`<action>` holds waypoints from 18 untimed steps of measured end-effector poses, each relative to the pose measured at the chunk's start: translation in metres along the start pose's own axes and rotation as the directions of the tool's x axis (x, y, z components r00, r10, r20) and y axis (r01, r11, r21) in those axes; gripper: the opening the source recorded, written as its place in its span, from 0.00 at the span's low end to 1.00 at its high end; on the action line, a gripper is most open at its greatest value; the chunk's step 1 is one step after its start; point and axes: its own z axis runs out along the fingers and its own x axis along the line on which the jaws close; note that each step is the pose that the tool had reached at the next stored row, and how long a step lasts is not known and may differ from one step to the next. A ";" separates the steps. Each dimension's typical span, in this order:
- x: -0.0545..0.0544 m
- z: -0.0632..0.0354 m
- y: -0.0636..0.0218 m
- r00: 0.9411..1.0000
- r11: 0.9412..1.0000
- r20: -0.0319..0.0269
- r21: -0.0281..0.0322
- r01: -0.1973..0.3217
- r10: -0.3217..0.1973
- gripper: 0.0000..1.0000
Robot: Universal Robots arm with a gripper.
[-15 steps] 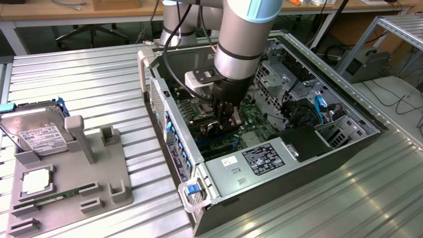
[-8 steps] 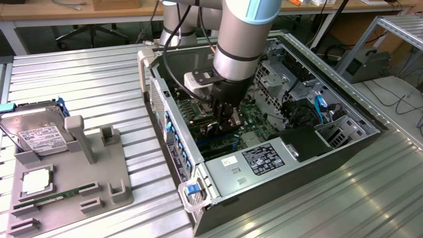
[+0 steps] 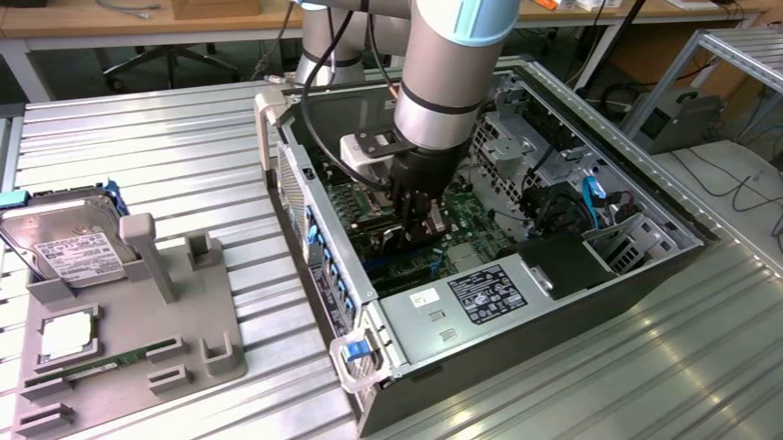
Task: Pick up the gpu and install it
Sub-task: 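Insert the gpu into the slot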
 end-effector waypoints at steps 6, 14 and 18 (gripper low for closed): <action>0.000 0.0000 0.0000 1.000 1.000 0.000 0.000 0.000 0.000 0.27; 0.000 0.0004 0.0000 1.000 1.000 0.000 0.000 0.000 0.000 0.27; 0.000 0.0008 0.0000 1.000 1.000 0.000 0.000 0.000 0.000 0.27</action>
